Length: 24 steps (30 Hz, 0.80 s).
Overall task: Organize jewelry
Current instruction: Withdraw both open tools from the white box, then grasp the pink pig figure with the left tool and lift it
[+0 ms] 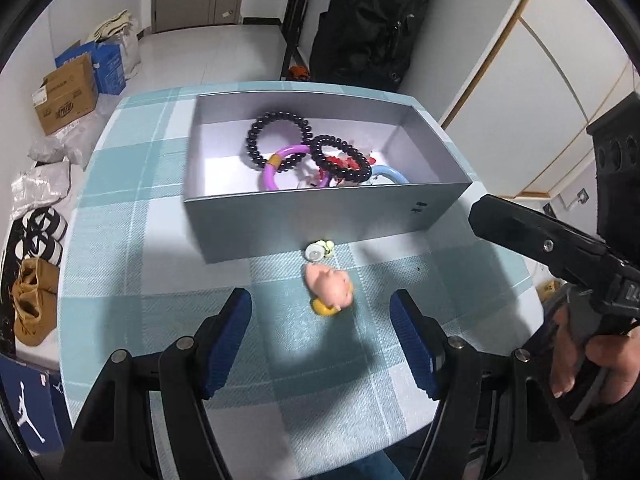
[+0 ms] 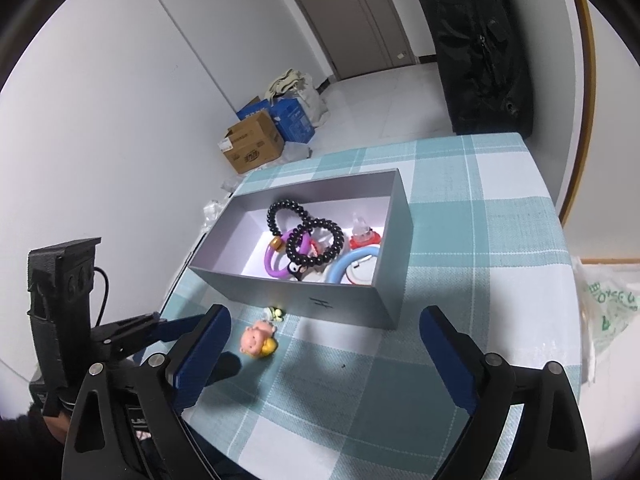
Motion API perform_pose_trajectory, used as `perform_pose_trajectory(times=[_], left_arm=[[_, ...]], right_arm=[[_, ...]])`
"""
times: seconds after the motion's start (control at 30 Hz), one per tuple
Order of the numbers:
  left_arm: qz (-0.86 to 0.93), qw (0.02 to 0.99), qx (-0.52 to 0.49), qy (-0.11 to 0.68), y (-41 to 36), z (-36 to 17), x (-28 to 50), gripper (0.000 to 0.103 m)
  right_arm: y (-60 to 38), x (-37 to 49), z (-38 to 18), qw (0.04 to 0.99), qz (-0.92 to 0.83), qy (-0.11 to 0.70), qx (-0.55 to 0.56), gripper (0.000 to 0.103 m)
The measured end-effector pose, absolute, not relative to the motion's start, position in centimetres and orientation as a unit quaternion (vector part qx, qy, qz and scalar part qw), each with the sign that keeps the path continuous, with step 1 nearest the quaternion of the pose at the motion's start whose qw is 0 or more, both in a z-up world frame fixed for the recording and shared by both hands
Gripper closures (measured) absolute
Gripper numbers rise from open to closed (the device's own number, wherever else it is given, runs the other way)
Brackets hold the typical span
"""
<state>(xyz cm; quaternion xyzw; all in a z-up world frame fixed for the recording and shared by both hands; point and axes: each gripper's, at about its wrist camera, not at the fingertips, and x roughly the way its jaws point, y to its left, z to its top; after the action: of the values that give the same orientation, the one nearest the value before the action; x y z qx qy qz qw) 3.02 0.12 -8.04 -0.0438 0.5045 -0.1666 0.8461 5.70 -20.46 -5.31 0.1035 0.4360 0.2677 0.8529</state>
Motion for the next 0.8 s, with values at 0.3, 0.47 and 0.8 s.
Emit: perform_pose_trajectory(times=[0.3, 0.47, 0.8], left_arm=[[-0.156, 0.841, -0.034, 0.518, -0.6, -9.3, 4.1, 0.050], [-0.144, 0.845, -0.011, 0.515, -1.0, -9.2, 4.1, 0.074], [-0.150, 0.839, -0.025, 0.523, -0.9, -9.3, 3.9, 0.078]], right_arm=[[-21.0, 5.9, -5.6, 0.850, 0.264, 0.442, 0.110, 0.007], [-21.1, 5.9, -5.8, 0.848, 0.264, 0.446, 0.108, 0.007], [-21.0, 5.8, -6.1, 0.848, 0.261, 0.449, 0.104, 0.007]])
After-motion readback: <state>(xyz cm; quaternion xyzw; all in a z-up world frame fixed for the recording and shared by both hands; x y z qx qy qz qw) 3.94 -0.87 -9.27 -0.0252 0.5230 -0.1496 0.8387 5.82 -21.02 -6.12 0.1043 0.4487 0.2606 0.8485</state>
